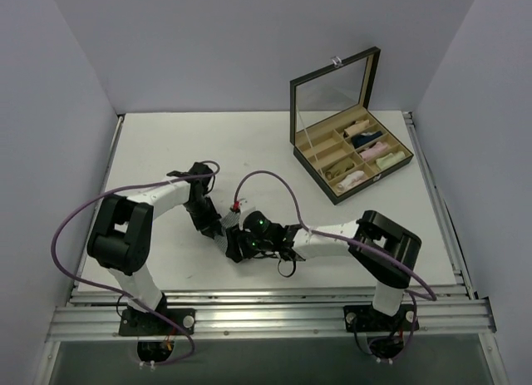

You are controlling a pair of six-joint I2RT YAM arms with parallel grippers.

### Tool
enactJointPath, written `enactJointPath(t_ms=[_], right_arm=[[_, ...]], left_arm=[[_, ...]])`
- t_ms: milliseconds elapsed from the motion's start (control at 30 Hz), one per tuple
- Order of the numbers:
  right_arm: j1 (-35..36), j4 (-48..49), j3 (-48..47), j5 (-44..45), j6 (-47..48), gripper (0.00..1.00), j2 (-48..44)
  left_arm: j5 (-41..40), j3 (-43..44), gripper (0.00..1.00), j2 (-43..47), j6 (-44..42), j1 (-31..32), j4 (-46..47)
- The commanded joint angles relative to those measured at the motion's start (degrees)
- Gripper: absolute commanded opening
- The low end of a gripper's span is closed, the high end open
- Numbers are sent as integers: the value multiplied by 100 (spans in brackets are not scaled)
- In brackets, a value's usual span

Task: Roll the underwear

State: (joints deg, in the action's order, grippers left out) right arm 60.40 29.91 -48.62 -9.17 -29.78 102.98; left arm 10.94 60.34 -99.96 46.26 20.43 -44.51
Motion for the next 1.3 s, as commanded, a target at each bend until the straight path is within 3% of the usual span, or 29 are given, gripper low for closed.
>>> enactJointPath(t_ms=[0, 200, 533, 933, 1000, 1067, 1100, 1167, 1267], right_arm=[[287, -2039, -523, 1390, 894, 52, -480], [745, -2490, -1123, 2296, 1668, 56, -463], [833, -2394, -1852, 2060, 2502, 61, 283], [1035, -2376, -2204, 2182, 2539, 56, 978], [1026, -2437, -2204, 2358, 2416, 42, 1031], [957, -2333, -2082, 2368, 2189, 13, 996], [895, -2262, -1986, 2245, 2100, 6, 961], [668, -1991, -1643, 1991, 1872, 0, 830], [237, -1211, -827, 1016, 1204, 0, 575]], left_arm=[[-443, 66, 7, -357, -319, 84, -628], [-443, 321, 7, -577, -232, 181, -883], [-443, 567, 7, -867, -91, 418, -1068], [-444, 444, 6, -841, -38, 471, -1121], [-452, 444, 6, -823, -38, 471, -1121], [-435, 444, 7, -762, -12, 471, -1112], [-400, 435, 8, -735, -3, 462, -1104], [-373, 453, 15, -604, 6, 401, -999], [-119, 488, 31, -375, -38, 208, -692]])
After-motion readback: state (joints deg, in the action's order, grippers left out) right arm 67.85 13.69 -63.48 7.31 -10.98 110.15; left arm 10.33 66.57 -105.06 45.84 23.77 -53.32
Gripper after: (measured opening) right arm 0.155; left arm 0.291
